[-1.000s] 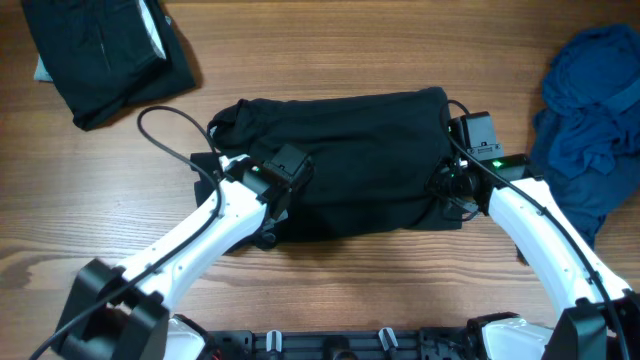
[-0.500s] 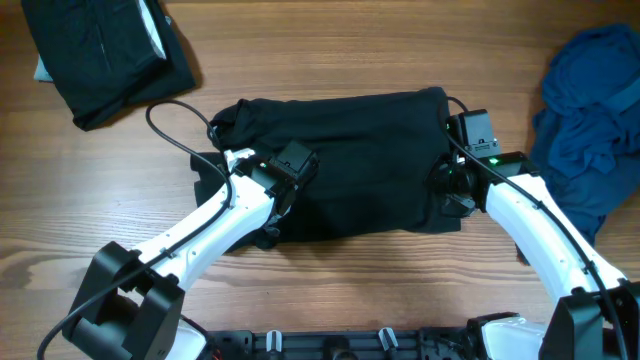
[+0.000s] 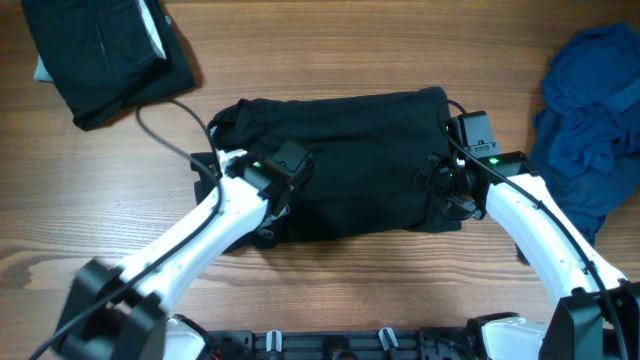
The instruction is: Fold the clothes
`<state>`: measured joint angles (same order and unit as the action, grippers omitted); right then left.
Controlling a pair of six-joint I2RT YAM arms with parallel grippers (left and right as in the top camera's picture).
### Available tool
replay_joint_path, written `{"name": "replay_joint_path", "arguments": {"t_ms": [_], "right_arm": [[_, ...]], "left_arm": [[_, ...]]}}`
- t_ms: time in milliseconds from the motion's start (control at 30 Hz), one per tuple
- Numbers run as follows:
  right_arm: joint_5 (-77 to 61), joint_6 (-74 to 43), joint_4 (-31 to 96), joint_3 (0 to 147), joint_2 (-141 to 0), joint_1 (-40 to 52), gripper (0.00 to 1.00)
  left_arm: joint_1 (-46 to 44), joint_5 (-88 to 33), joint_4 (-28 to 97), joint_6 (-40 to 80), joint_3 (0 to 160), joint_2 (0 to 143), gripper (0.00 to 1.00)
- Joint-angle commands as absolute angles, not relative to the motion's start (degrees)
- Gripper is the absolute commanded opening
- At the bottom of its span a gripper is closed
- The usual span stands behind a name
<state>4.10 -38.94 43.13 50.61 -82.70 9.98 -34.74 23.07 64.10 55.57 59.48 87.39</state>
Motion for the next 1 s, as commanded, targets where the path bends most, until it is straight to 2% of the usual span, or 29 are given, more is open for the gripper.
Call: {"name": "replay_joint_path", "arguments": {"t_ms": [0,133,300,667,967], "right_arm": [[3.46,-39.0,43.42,50.35,-81.19,10.17,0.92],[3.16,-39.03,43.0,50.35,-81.21,10.15,0.92],[2.98,-38.98,42.85,50.35,-81.21,10.17,0.92],[2.96,-38.96,42.65,50.35,-81.21,10.17,0.92],[2.57,-38.96,42.68,50.35,-81.21,10.17,0.91]], "left_arm": [[-34.39,9.39,65.08,55.72,61.08,82.06,0.94],[-36.32,3.44,65.14,57.21,60.84,82.46,0.94],[-38.74,4.08,63.72,62.46,57.45,83.37,0.94],[-38.68,1.67,51.81,65.54,48.4,83.37,0.93],[-31.7,5.85,48.14,64.77,47.03,83.5,0.88]]}}
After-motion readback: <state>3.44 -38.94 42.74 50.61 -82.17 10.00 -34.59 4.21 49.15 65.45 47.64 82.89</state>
